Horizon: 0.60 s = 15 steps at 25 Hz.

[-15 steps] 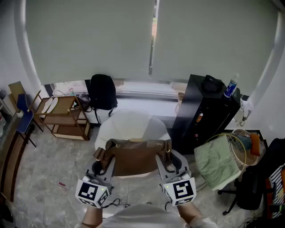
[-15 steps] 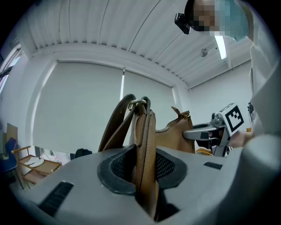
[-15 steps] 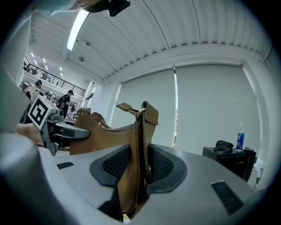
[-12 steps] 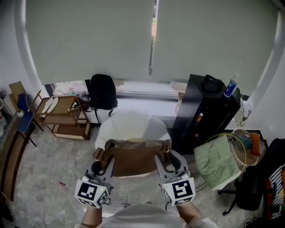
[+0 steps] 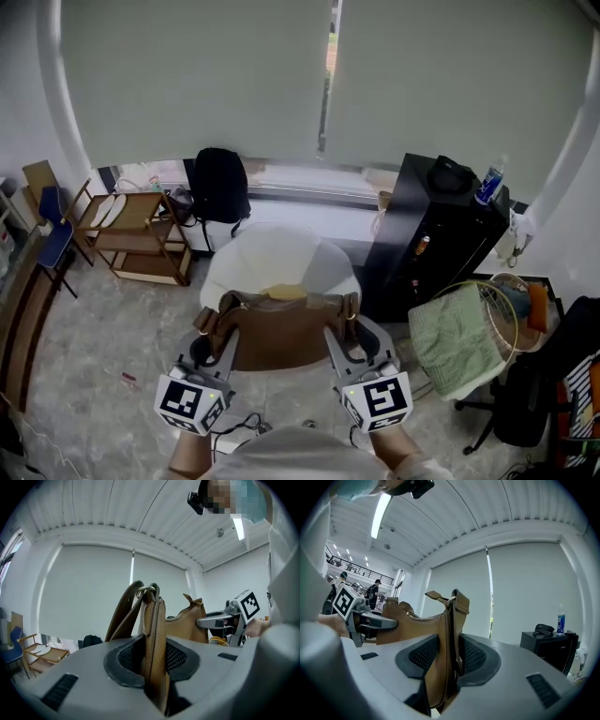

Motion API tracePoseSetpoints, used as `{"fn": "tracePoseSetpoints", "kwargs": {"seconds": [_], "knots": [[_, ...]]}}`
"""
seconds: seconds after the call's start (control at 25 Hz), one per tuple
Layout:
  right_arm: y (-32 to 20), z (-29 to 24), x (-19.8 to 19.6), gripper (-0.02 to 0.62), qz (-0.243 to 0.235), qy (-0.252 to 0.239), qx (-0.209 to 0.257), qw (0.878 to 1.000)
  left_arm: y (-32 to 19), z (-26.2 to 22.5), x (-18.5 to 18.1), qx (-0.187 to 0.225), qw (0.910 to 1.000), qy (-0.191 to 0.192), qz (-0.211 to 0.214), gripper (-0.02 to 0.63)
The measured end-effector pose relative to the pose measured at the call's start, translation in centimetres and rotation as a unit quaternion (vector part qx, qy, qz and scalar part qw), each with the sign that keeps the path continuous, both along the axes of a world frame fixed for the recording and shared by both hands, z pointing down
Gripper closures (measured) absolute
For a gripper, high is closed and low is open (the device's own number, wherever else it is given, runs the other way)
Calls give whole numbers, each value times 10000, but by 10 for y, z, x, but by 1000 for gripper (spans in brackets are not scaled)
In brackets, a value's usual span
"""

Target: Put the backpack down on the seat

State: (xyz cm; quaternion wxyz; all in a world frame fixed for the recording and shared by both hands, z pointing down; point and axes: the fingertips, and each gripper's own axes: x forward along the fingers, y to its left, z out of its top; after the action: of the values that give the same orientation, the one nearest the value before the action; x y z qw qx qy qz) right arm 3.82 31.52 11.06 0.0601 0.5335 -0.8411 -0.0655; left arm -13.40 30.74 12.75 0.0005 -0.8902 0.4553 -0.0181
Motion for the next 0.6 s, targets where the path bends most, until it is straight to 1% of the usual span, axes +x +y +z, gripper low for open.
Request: {"fn": "tracePoseSetpoints", "kwargs": {"seconds": [0.28,0.44,0.6], "knots": [[6,17,15,437,-33,-203,-291,9994,9,16,14,-192,9998,-101,-3,511],[9,30,30,437,-105,-233,-493,9985,15,29,29,-361,9992,-111,-128,511],[14,43,44,437,-273,-280,-605,9974,23,43,42,-490,9985,-104,-240,511]]}}
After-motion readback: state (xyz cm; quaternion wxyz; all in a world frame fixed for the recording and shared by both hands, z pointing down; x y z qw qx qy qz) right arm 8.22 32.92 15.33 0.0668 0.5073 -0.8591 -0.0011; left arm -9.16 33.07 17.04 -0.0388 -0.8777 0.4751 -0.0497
